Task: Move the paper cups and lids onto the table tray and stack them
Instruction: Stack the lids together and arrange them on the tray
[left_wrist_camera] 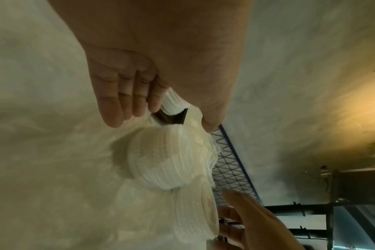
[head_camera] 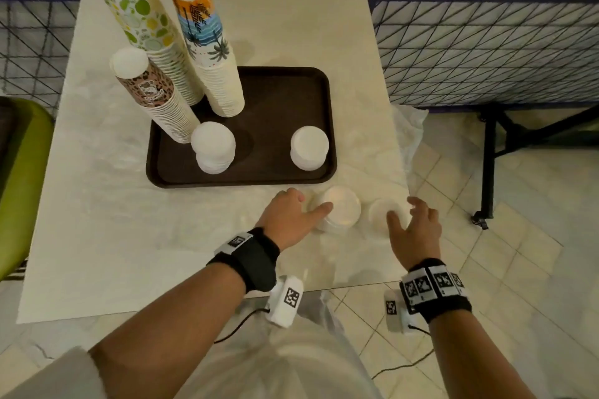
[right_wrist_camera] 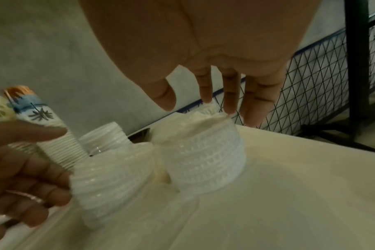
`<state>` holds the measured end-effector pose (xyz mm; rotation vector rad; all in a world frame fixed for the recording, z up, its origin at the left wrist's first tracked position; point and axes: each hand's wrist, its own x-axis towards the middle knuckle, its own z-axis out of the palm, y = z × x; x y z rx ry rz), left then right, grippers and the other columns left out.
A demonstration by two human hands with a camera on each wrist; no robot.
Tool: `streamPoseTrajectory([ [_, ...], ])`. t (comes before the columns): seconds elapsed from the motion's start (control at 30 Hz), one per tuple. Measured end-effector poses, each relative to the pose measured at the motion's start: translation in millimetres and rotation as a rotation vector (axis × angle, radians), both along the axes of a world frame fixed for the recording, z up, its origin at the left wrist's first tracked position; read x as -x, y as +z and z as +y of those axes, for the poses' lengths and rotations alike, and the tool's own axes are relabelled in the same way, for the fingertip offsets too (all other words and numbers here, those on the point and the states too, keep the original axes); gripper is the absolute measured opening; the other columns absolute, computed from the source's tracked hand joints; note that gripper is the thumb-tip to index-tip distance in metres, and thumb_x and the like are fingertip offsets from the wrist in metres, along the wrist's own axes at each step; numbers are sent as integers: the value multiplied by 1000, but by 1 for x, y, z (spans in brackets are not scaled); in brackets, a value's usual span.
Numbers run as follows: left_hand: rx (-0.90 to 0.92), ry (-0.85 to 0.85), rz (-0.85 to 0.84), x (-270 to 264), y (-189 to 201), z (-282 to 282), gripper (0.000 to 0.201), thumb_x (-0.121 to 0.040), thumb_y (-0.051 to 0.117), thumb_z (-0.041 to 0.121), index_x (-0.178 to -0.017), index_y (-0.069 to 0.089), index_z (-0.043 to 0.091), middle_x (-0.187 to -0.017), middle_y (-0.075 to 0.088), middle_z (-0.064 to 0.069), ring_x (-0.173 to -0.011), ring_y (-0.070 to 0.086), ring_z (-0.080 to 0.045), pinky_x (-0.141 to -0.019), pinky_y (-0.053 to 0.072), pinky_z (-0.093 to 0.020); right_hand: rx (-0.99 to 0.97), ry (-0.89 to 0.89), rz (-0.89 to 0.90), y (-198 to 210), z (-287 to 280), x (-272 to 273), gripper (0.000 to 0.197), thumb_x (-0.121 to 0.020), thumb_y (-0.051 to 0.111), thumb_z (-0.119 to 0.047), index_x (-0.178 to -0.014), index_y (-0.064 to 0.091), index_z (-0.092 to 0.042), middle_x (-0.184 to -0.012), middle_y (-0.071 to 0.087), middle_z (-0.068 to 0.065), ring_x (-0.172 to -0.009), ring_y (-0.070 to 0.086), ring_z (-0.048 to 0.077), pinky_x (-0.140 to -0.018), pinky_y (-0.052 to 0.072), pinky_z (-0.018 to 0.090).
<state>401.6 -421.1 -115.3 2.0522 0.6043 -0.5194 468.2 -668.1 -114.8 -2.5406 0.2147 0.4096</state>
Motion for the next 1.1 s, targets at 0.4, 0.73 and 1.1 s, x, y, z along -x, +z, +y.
streamPoseTrajectory([
  [0.4,-192,-66,164,-34,-18,-36,97,-75,68,79,-141,51,11,-137,47,-16,-117,59,-34,-104,49,-44,111,55,238,-15,18,-11,81,-86,66,-56,-149,29,-22,-143,36,17,-127,39,44,-106,41,57],
  [0.73,-238,-108,214,-41,-25,-39,99,-65,75,77,-133,55,8,-132,50,-15,-122,52,-34,-100,46,-40,125,65,235,-8,18,-12,85,-84,71,-55,-148,30,-18,-145,35,20,-131,39,42,-107,39,49],
  [1.1,-22,-99,78,-29,-17,-39,93,-73,90,44,-142,38,11,-136,55,-5,-122,55,-26,-94,47,-32,-34,73,157,-3,17,-8,72,-81,80,-36,-141,40,-26,-137,27,12,-120,46,37,-107,46,46],
])
